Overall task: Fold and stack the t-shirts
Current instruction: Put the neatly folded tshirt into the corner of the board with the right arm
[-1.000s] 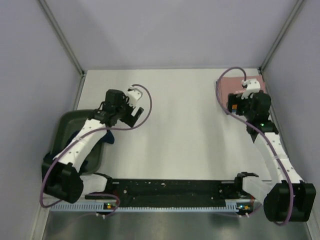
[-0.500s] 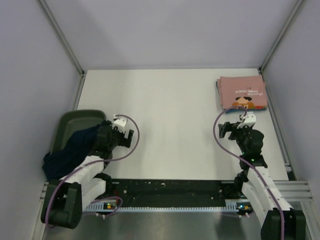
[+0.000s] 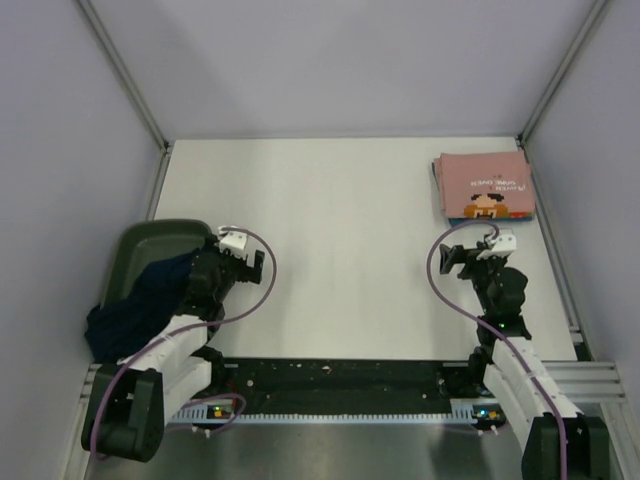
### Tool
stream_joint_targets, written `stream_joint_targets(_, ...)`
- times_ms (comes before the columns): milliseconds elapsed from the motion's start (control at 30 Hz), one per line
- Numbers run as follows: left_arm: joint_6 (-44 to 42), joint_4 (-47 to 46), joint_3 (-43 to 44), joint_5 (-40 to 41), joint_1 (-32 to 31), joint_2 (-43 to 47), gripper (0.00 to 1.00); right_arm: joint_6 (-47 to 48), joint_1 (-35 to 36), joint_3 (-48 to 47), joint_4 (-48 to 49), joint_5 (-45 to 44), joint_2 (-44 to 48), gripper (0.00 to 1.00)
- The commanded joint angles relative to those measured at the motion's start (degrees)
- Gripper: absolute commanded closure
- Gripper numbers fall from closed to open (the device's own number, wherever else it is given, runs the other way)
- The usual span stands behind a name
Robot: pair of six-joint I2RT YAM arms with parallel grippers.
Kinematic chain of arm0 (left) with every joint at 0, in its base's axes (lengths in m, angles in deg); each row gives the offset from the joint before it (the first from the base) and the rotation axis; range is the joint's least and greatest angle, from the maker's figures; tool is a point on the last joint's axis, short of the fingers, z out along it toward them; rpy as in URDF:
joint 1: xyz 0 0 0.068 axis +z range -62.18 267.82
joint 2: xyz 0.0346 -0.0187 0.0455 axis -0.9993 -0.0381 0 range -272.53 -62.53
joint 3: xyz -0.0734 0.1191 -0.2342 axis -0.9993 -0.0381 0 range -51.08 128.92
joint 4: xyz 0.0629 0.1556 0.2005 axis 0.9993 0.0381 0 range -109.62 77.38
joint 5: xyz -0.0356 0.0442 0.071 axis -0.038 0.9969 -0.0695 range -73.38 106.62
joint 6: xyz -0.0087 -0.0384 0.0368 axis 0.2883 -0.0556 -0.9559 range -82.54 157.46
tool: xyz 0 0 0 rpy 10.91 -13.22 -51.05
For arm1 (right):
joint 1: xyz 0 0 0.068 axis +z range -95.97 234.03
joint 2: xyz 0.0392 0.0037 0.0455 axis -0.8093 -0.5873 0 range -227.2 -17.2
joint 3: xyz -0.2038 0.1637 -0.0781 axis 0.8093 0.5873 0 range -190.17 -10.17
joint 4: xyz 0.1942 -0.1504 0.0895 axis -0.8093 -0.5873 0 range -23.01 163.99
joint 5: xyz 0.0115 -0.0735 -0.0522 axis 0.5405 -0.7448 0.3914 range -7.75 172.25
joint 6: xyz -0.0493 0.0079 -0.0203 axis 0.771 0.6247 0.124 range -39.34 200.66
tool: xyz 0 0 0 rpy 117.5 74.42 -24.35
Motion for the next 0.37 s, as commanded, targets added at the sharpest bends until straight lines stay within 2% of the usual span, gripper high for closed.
stream_joint_targets(0, 0.8, -3.71, 0.07, 0.46, 0.27, 0.71, 0.01, -0.94, -0.23, 2.78, 4.18, -0.76, 1.0, 0.01)
stream_joint_targets(333, 1.93, -2.49, 0.5, 0.9, 0.36, 1.68, 0.01, -0.85, -0.23, 2.51, 4.27, -0.59, 0.29, 0.01)
